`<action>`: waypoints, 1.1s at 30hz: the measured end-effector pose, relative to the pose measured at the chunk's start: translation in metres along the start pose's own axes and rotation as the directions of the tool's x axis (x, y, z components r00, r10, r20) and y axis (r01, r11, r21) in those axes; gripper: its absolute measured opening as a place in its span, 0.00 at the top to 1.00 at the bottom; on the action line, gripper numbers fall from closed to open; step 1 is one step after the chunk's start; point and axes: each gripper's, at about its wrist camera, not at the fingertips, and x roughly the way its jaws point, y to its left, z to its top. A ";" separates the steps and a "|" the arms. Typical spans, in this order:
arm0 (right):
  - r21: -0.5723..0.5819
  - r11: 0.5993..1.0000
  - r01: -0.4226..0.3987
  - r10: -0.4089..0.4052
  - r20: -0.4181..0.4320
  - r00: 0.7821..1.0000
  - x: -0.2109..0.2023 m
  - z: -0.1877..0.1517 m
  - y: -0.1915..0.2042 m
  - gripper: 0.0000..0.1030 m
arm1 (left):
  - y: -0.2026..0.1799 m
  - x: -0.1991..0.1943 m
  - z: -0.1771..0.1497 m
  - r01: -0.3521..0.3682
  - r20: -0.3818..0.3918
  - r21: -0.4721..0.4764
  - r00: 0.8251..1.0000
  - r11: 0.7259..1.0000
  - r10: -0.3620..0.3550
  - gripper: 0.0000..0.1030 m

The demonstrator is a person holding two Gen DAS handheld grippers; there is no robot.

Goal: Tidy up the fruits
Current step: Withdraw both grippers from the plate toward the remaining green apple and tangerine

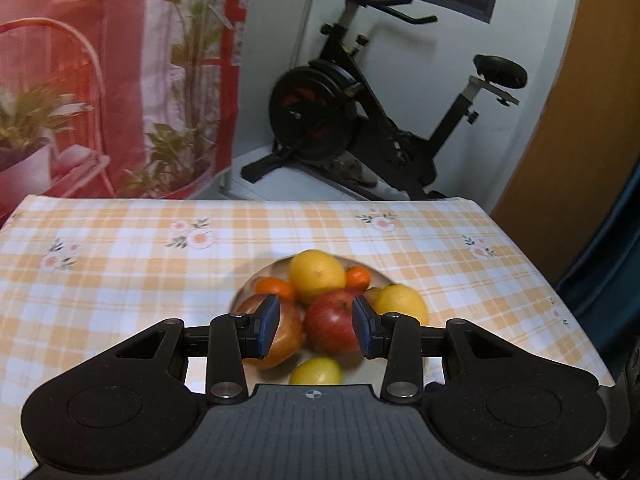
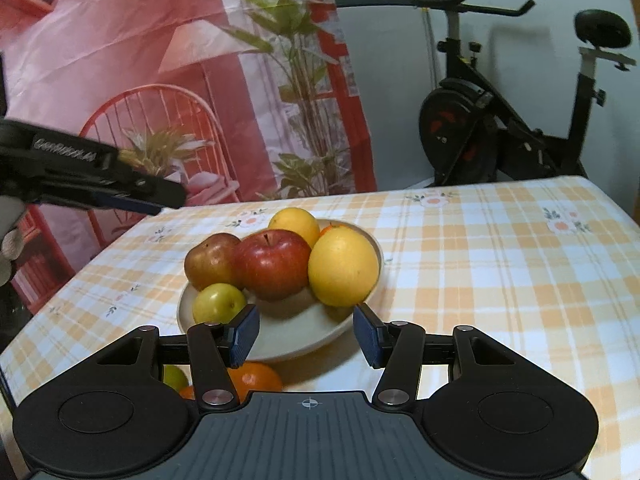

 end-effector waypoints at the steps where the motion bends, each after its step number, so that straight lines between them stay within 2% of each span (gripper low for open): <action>1: 0.008 1.000 0.005 -0.005 -0.001 1.000 -0.001 -0.003 0.000 0.53 | 0.002 -0.003 -0.004 -0.007 0.002 -0.007 1.000 1.000 0.007 0.59; 15: 0.048 0.998 0.040 -0.039 -0.027 0.999 -0.002 -0.023 -0.003 0.53 | 0.017 -0.017 -0.047 -0.066 -0.029 -0.090 0.998 0.994 0.064 0.59; 33: 0.014 1.000 0.017 -0.016 -0.028 0.999 -0.005 -0.030 0.004 0.52 | 0.010 -0.013 -0.074 -0.021 -0.072 -0.110 0.997 0.994 0.013 0.58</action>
